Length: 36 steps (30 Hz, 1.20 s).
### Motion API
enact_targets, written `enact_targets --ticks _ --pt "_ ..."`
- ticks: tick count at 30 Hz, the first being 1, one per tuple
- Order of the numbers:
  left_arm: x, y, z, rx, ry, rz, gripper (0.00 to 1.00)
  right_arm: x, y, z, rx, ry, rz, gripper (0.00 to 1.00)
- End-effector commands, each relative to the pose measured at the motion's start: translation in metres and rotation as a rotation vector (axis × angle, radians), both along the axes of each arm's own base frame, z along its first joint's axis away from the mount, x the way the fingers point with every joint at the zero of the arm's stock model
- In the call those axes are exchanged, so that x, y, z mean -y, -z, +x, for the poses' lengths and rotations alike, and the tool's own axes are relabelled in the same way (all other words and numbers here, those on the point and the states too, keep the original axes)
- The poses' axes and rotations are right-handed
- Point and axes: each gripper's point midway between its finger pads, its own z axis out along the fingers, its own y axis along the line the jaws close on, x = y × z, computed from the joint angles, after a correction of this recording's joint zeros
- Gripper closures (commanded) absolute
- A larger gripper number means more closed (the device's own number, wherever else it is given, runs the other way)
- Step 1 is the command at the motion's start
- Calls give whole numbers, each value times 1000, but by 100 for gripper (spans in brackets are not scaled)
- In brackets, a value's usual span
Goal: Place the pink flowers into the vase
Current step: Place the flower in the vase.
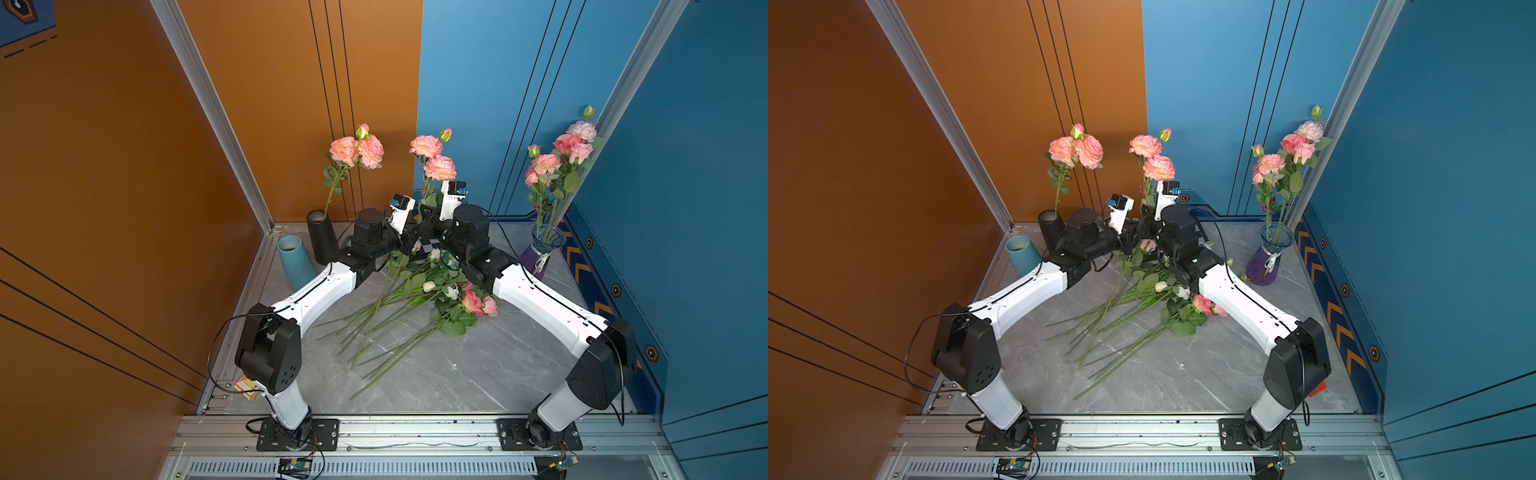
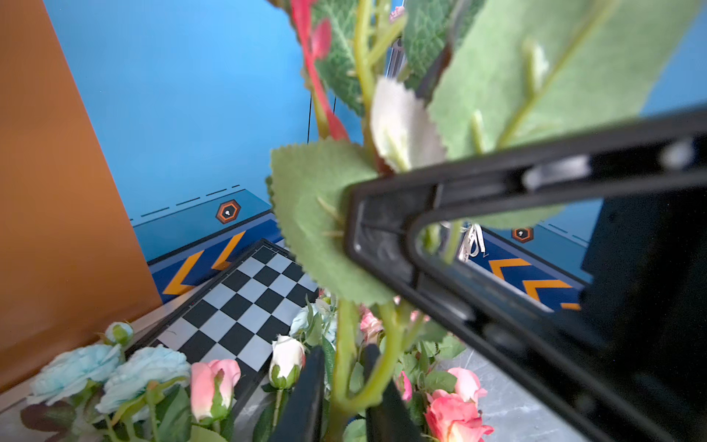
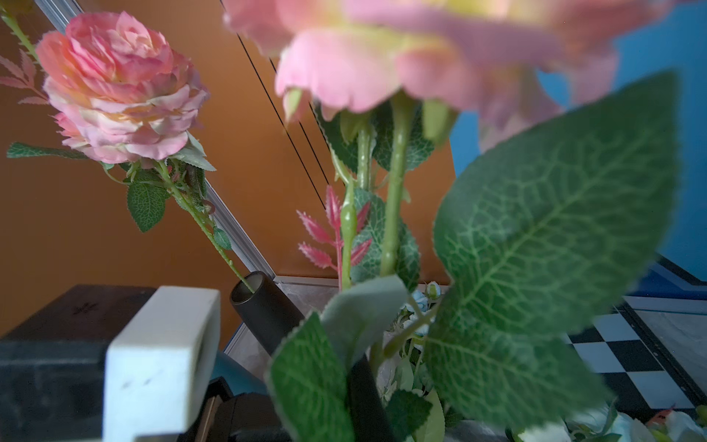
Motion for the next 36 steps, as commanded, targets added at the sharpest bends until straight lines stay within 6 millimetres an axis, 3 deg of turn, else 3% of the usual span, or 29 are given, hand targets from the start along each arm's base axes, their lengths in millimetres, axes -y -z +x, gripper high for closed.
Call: enact_targets --ticks 1,7,11,17,21,25,29,36 --pt "-7 -12 10 32 -44 -16 92 9 -13 -14 16 -8 3 91" --pt "-20 -21 18 51 -101 -19 100 45 -29 -22 30 46 13 61" --pt "-28 -35 24 89 -146 -25 100 68 -19 -31 0 61 -11 51" --pt "-23 -70 20 160 -140 -89 100 52 28 -52 -78 -84 -47 27" --pt "-12 -87 13 183 -114 -121 100 28 49 -67 -85 -196 -13 19" --pt "-1 -96 5 192 -95 -146 100 9 62 -72 -79 -242 -8 17" --pt "7 -96 0 197 -87 -147 100 -10 58 -73 -47 -290 43 19" --pt "12 -104 -6 198 -79 -179 100 -17 67 -57 -33 -236 29 36"
